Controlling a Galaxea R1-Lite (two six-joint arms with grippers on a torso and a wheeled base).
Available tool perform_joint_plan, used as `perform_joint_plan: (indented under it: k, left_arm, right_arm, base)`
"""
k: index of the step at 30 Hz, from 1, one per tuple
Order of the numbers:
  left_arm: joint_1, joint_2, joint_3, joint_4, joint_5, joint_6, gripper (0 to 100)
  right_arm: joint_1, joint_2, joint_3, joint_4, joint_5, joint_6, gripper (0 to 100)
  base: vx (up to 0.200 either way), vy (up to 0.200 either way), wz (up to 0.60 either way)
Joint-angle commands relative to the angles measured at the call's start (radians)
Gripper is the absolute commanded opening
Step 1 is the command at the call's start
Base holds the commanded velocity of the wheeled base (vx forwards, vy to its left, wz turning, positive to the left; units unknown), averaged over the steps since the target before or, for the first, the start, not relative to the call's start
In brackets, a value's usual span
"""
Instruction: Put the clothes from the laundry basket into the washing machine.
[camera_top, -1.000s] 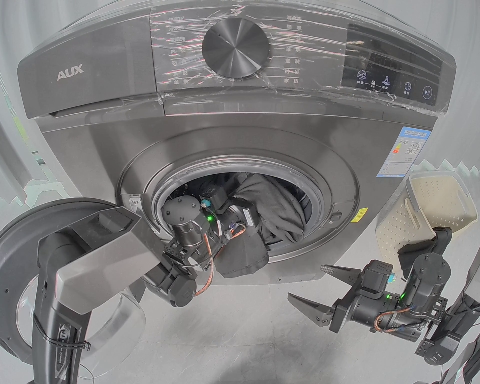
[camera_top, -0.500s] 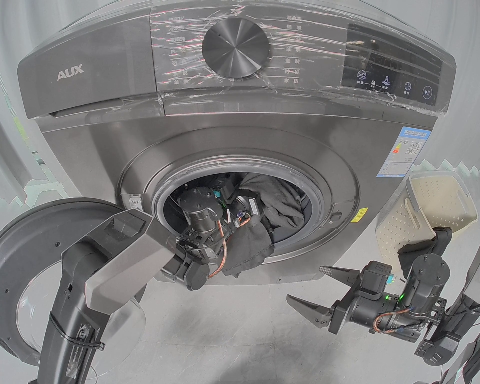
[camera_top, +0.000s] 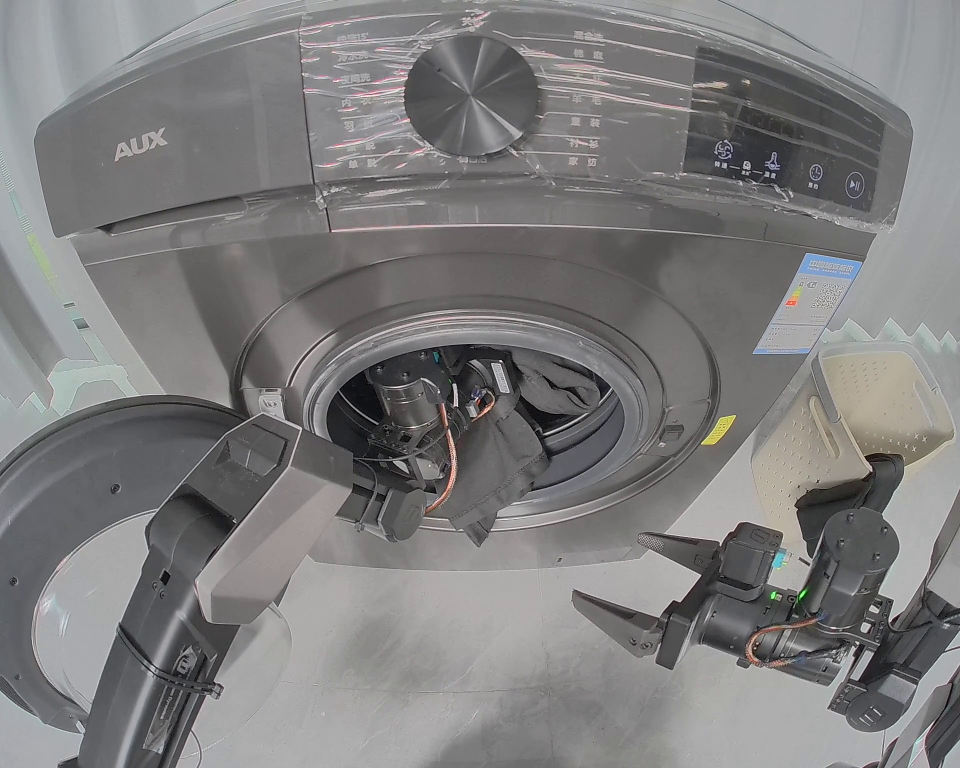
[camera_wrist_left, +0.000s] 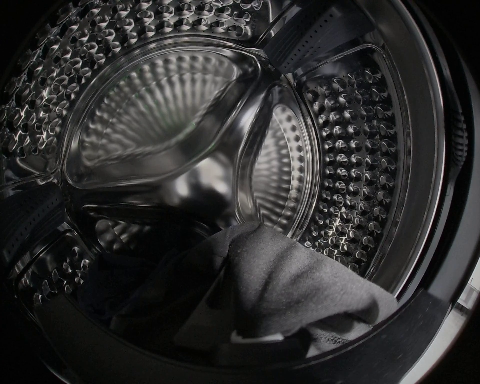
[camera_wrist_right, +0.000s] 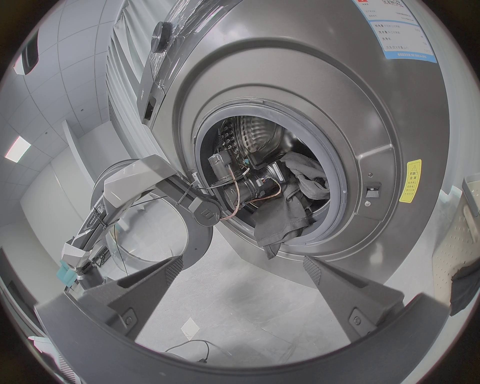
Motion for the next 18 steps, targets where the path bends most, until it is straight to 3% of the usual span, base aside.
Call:
perform_joint_plan:
  k: [1,2,9,18]
  left_arm:
    - [0.000,0.018,-0.021,-0.003,0.009,0.000,0]
    - [0.000,0.018,-0.017,-0.003,0.009,0.000,100]
    - [-0.004,-0.062,0.144,0.008,0.004,-0.002,100]
    - [-0.030,-0.203,0.351,0.146,-0.039,-0.008,100]
  right_arm:
    - [0.001,0.004,0.001,0.000,0.000,-0.001,100]
    - [0.001,0.004,0.001,0.000,0.000,0.001,100]
    - [0.006,0.019,0.001,0.000,0.000,0.001,100]
    - [0.007,0.018,-0.001,0.000,0.000,0.001,100]
  base:
    - [0.000,0.000,0.00]
    - [0.000,0.000,0.00]
    - [0.000,0.000,0.00]
    - [0.000,0.000,0.00]
